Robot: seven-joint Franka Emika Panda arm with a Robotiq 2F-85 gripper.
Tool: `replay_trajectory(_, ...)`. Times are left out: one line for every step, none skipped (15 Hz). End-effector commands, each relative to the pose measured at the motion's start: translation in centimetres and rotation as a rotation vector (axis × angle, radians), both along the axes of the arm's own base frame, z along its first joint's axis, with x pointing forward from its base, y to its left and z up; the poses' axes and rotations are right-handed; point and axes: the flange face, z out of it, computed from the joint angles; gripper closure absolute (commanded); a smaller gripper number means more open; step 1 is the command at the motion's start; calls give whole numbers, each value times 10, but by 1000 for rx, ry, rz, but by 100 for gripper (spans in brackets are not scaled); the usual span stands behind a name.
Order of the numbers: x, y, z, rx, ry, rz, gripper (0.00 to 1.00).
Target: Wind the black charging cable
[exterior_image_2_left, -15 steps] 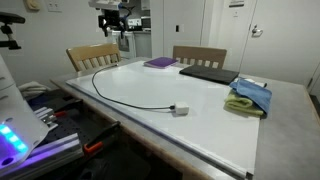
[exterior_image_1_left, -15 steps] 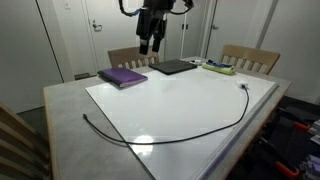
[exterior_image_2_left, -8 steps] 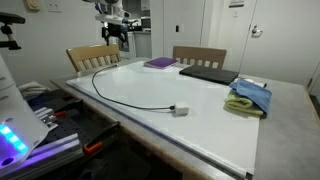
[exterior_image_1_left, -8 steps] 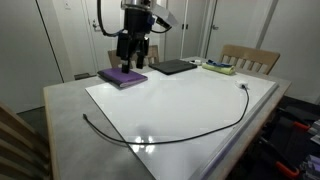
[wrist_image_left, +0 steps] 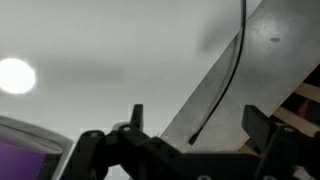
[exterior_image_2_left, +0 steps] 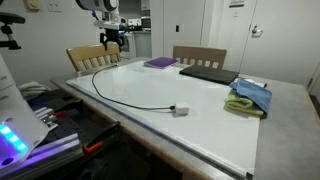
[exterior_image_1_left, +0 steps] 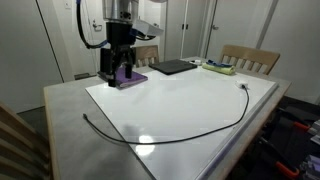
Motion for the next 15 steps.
replay_trajectory(1, 3, 0, -3, 6, 4, 0)
replay_trajectory(2, 4, 0, -3, 5, 5, 0)
replay_trajectory(3, 3, 0, -3, 4, 4, 0)
replay_trajectory(3, 3, 1, -3, 3, 4, 0)
replay_trajectory(0, 7, 0, 1, -7, 1, 0)
replay_trajectory(-4, 13, -1, -1, -23, -2, 0)
replay_trajectory(-7, 17, 1, 3, -35, 0, 0)
replay_trajectory(-13, 23, 0, -1, -57, 2, 0)
replay_trajectory(-18, 30, 0, -7, -78, 7, 0)
replay_trajectory(-24, 37, -3, -7, -110, 8, 0)
replay_trajectory(-30, 43, -5, -12, -136, 6, 0)
replay_trajectory(-35, 48, -8, -20, -157, 2, 0)
replay_trajectory(-42, 53, -14, -28, -173, -3, 0)
replay_trajectory(-47, 56, -18, -40, -189, -8, 0)
replay_trajectory(-52, 58, -22, -51, -197, -21, 0)
